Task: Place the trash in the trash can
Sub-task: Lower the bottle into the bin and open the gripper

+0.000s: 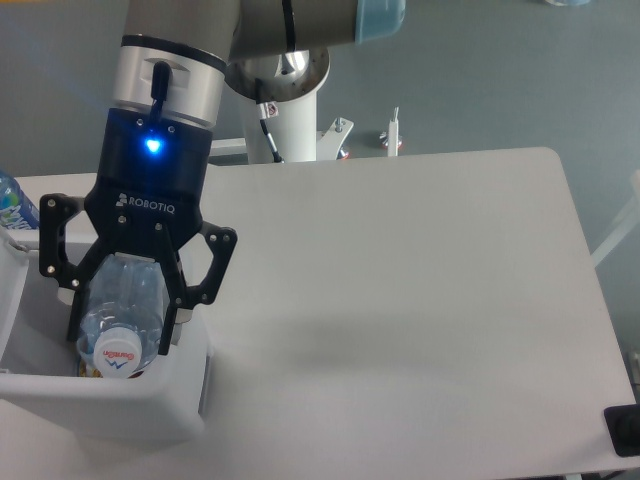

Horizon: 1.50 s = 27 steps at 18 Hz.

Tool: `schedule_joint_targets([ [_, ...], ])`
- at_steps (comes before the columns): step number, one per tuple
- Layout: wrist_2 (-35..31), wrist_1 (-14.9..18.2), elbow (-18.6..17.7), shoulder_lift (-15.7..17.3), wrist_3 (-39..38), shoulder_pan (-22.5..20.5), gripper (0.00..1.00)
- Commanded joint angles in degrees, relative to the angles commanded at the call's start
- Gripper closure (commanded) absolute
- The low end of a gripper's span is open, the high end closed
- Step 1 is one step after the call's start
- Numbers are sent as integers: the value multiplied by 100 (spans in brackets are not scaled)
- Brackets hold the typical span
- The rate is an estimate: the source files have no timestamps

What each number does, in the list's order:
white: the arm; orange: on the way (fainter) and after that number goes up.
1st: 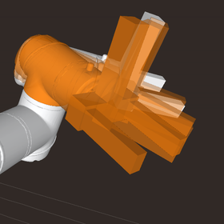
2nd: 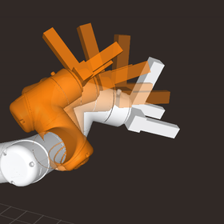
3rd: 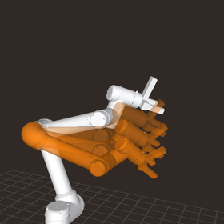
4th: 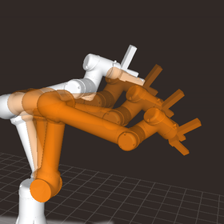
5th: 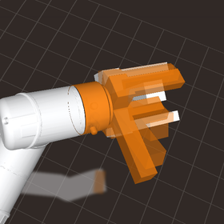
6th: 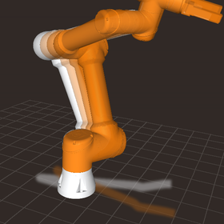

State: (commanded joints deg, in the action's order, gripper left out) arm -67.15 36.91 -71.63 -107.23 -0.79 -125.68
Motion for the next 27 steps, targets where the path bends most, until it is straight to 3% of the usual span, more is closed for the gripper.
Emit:
schedule_joint_targets([
  [27, -9, 0, 61, -237, 97, 220, 100],
])
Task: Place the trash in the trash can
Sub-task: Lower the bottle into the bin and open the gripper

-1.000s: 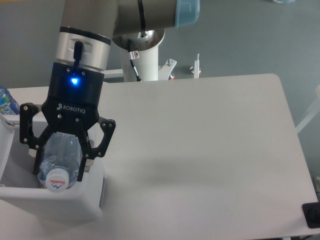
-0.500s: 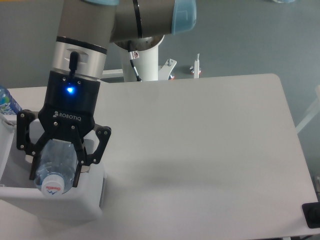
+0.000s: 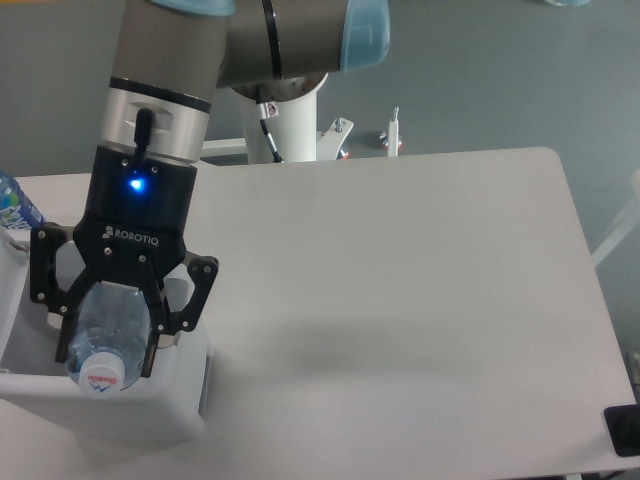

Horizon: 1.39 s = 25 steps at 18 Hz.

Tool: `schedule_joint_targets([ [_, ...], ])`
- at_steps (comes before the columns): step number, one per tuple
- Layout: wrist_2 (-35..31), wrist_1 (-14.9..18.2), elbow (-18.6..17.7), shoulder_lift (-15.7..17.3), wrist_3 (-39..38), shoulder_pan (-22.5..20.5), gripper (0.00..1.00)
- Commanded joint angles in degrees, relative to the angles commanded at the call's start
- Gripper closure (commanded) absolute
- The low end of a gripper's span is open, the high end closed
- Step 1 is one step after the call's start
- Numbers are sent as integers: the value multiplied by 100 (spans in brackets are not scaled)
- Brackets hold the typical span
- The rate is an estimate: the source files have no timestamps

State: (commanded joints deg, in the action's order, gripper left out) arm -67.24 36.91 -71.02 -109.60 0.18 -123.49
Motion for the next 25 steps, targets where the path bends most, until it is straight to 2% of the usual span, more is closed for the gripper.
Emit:
schedule_joint_targets([
  [10, -9, 0, -26, -9, 26, 62, 100],
  [12, -9, 0, 140, -105, 97, 70, 100],
  [15, -18, 0, -8, -79, 88, 105, 100],
  [25, -18, 9, -132, -114, 105, 194, 100],
])
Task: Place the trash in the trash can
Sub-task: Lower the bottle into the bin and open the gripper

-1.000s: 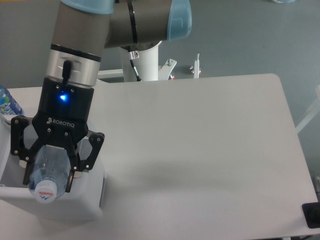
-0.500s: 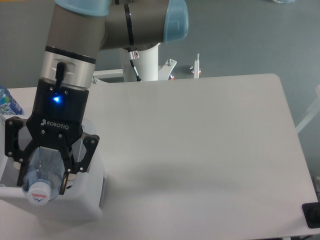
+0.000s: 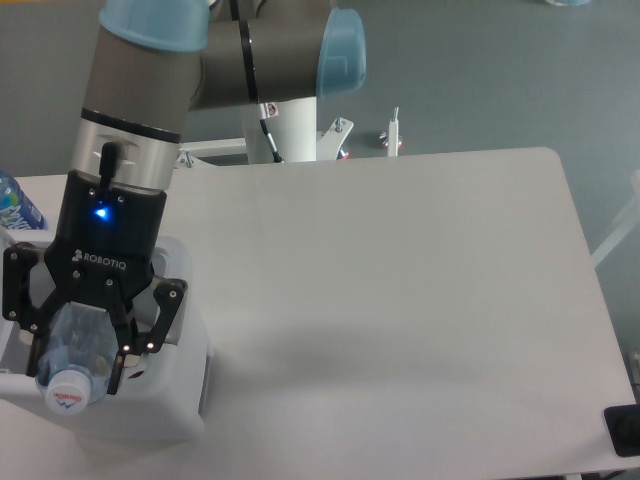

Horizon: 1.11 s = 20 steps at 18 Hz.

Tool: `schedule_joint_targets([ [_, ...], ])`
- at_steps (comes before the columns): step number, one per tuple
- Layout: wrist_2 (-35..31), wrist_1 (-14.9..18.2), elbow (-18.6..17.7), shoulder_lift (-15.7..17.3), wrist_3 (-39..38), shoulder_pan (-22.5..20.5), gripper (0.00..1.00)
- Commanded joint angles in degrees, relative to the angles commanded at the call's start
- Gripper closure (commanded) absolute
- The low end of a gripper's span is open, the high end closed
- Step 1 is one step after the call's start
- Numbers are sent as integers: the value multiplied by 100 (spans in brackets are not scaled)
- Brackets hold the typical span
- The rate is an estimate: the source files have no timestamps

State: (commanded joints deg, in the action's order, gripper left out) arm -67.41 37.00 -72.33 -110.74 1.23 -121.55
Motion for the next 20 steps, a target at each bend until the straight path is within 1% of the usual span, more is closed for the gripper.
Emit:
schedule_joint_targets([
  [7, 0, -9, -9, -61, 35, 0, 100],
  [10, 0, -9, 0, -114, 263, 9, 100],
  [12, 0, -9, -44, -114, 290, 61, 100],
  [15, 0, -9, -219, -79, 334, 114, 100],
  [18, 0, -9, -281, -62, 334, 193, 99],
  [19, 0, -9, -290, -44, 334, 211, 88],
  [20, 0, -9, -290, -35, 334, 220, 70],
])
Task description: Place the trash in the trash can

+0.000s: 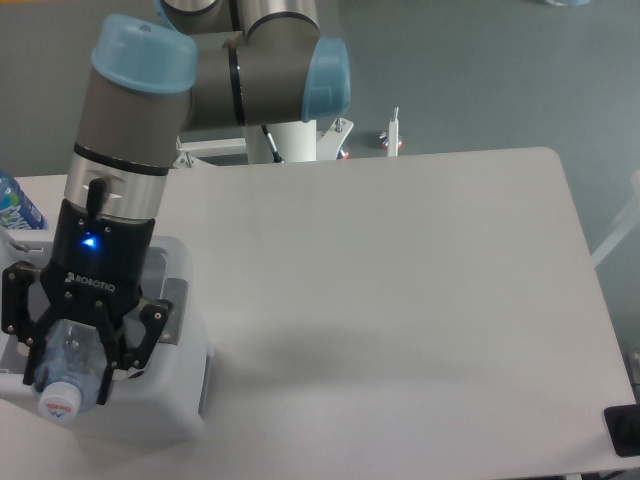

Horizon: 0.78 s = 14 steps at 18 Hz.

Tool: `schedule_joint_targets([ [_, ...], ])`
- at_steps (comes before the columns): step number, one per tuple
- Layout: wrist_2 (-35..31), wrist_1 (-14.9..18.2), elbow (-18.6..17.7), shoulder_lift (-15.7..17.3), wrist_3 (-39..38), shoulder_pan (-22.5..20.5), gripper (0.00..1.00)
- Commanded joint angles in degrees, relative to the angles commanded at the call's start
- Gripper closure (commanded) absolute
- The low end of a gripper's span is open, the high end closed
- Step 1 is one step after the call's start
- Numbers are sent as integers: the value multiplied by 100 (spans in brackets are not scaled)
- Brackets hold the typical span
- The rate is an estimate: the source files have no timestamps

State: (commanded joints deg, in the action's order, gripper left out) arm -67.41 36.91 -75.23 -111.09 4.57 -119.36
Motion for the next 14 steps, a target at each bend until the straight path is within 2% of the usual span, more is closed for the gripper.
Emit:
schedule_joint_targets([
  [1, 0, 0, 9, 9, 0, 0, 64],
  [2, 0, 0, 9, 18, 0, 0, 48],
  [3, 9, 0, 9, 26, 17, 0, 23],
  [4, 0, 0, 0, 44, 113, 0, 5],
  [5, 0, 0, -44, 96, 219, 0, 0],
  [14, 0, 9, -299, 352, 193, -149, 0],
])
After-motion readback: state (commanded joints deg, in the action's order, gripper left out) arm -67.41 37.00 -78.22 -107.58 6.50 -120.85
